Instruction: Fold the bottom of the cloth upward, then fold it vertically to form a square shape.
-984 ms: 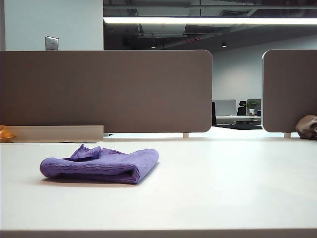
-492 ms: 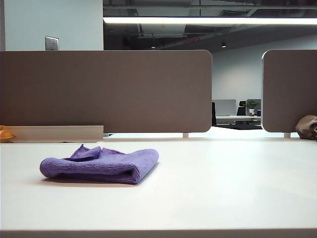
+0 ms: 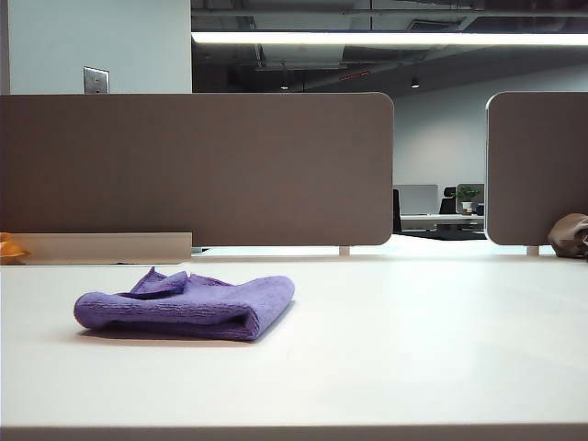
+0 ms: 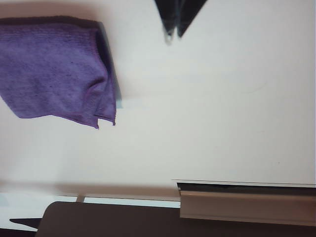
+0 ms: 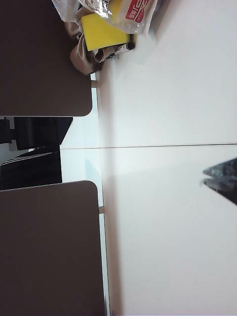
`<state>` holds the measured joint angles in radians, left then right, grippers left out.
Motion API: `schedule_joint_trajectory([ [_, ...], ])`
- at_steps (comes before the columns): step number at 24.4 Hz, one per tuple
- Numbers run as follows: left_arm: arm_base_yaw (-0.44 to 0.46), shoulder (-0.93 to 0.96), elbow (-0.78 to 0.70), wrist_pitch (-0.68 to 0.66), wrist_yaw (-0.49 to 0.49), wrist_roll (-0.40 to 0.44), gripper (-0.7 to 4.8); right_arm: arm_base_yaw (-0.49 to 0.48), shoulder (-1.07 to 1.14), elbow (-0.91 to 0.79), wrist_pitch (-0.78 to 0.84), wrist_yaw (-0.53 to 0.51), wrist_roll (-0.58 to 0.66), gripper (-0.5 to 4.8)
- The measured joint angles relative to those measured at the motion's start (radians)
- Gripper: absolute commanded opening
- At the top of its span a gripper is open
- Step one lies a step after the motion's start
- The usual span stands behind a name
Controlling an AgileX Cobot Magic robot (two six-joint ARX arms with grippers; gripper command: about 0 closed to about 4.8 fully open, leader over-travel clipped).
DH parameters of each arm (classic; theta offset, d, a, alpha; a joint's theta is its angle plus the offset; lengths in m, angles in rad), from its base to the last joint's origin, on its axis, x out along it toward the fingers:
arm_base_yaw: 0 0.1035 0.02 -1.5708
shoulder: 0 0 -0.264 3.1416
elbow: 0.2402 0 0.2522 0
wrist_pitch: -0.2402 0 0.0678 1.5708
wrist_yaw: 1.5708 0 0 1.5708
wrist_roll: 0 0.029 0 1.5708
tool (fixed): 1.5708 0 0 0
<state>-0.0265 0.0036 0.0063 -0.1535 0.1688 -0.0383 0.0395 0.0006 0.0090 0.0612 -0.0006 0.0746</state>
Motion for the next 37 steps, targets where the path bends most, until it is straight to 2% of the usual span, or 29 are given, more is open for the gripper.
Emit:
schedule_joint_trajectory([
  [5,0.0,0.0,0.0,0.002,-0.022,0.0,-0.02,0.0,0.0,0.0,-0.072,0.0,0.0,0.0],
  [9,0.0,0.0,0.0,0.035,-0.198,0.0,-0.02,0.0,0.0,0.0,-0.169,0.0,0.0,0.0],
  [12,0.0,0.0,0.0,0.038,-0.253,0.0,-0.02,0.0,0.0,0.0,-0.173,0.0,0.0,0.0],
  [20,0.0,0.001,0.0,0.005,-0.259,0.0,-0.02,0.0,0.0,0.0,-0.231,0.019,0.0,0.0],
  [37,0.0,0.001,0.0,-0.008,-0.232,0.0,-0.02,0.0,0.0,0.0,-0.246,0.027,0.0,0.0],
])
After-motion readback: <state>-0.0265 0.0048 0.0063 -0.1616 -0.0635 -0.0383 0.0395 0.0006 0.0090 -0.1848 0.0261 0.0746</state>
